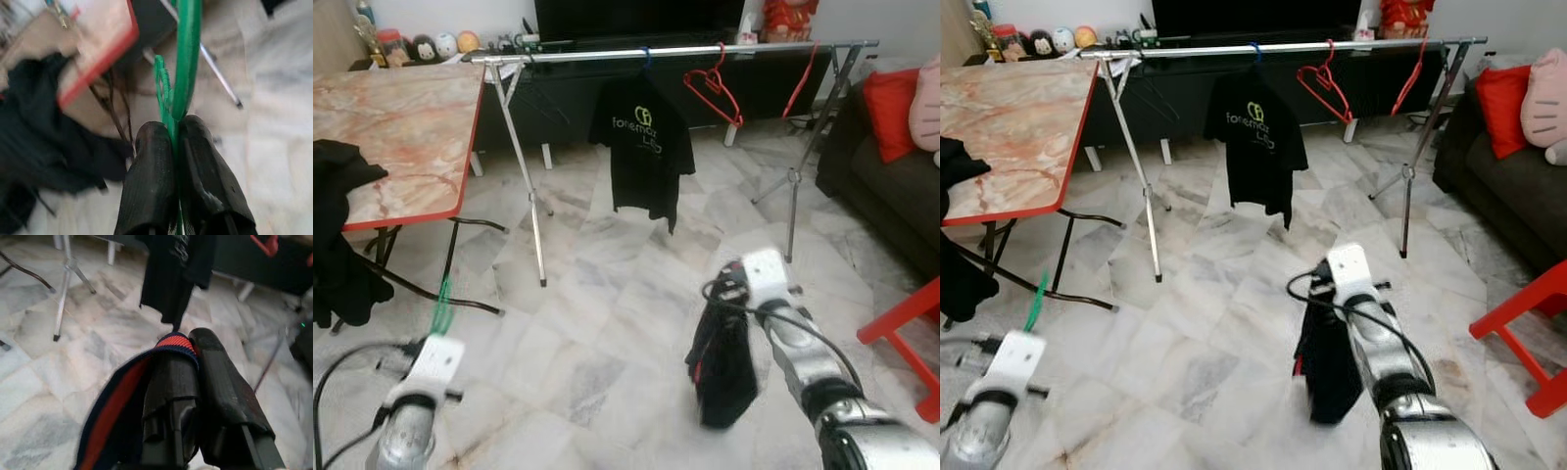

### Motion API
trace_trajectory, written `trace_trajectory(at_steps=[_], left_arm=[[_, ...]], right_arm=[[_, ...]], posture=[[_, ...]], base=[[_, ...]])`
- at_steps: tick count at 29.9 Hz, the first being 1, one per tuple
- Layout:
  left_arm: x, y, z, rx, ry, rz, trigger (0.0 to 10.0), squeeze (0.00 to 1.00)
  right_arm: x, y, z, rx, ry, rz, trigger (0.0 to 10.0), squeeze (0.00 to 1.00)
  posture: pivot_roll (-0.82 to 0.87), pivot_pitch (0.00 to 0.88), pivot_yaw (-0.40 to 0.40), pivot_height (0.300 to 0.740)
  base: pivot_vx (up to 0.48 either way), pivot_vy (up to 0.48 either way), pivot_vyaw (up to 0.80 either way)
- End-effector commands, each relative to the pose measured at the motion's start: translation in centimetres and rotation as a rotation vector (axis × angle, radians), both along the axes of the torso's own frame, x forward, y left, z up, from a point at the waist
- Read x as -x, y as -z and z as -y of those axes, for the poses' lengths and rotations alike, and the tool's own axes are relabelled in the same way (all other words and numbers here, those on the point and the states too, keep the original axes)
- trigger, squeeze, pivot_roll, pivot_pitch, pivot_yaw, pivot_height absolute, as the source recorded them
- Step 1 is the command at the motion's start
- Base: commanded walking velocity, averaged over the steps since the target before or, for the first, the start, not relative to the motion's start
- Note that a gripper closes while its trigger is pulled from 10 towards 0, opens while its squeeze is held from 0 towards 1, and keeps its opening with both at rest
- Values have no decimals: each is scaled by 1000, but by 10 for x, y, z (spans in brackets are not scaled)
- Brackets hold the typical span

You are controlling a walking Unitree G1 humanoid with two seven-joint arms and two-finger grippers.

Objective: Hang hanger

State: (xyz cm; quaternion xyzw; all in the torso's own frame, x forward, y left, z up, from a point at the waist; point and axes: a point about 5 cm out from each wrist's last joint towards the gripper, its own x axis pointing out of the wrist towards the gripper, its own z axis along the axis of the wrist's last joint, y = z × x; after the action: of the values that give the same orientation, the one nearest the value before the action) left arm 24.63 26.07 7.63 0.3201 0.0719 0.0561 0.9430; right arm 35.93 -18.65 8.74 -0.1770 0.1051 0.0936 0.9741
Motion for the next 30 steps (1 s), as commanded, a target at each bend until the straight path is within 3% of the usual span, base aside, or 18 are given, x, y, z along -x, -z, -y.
trace_trajectory(at_steps=[1, 2, 3, 7, 10, 12, 16, 19, 22, 26, 30], left_arm=[[2, 1, 15, 137, 85, -91, 10000, 0], [2, 1, 15, 137, 85, -91, 10000, 0], [2, -5, 33, 220, 216, -146, 10000, 0], [9, -16, 60, 265, 414, -254, 10000, 0], [10, -18, 62, 268, 425, -273, 10000, 0], [15, -15, 71, 238, 504, -418, 10000, 0], [17, -17, 72, 243, 515, -452, 10000, 0], [22, -33, 102, 198, 730, -551, 10000, 0], [23, -38, 108, 193, 765, -559, 10000, 0], [25, -44, 125, 206, 860, -585, 10000, 0], [26, -46, 130, 200, 880, -598, 10000, 0]], right_arm=[[-9, -9, -13, -51, -51, -52, 10000, 0], [-9, -9, -13, -51, -51, -52, 10000, 0], [-13, -14, -24, -89, -111, -96, 10000, 0], [-18, -24, -38, 18, -215, -83, 10000, 0], [-18, -26, -40, 30, -225, -82, 10000, 0], [-20, -26, -52, 3, -256, -105, 10000, 0], [-20, -27, -54, -3, -263, -117, 10000, 0], [-19, -27, -88, 172, -345, -87, 10000, 0], [-18, -28, -99, 157, -371, -84, 10000, 0], [-13, -28, -123, 212, -462, -64, 10000, 0], [-13, -30, -129, 198, -463, -56, 10000, 0]], posture=[[-40, 0, -5, 740], [-40, 0, -5, 740], [-38, 0, -6, 740], [-33, 0, -11, 740], [-33, 0, -11, 740], [-33, 0, -10, 740], [-33, 0, -10, 740], [-22, 0, -4, 740], [-15, 0, -7, 740], [-11, 0, -5, 740], [-12, 0, -5, 740]], base=[[0, 0, 0], [0, 0, 0], [0, 0, 0], [0, 0, 0], [0, 0, 0], [0, 0, 0], [0, 0, 0], [0, 0, 0], [0, 0, 0], [0, 0, 0], [0, 0, 0]])
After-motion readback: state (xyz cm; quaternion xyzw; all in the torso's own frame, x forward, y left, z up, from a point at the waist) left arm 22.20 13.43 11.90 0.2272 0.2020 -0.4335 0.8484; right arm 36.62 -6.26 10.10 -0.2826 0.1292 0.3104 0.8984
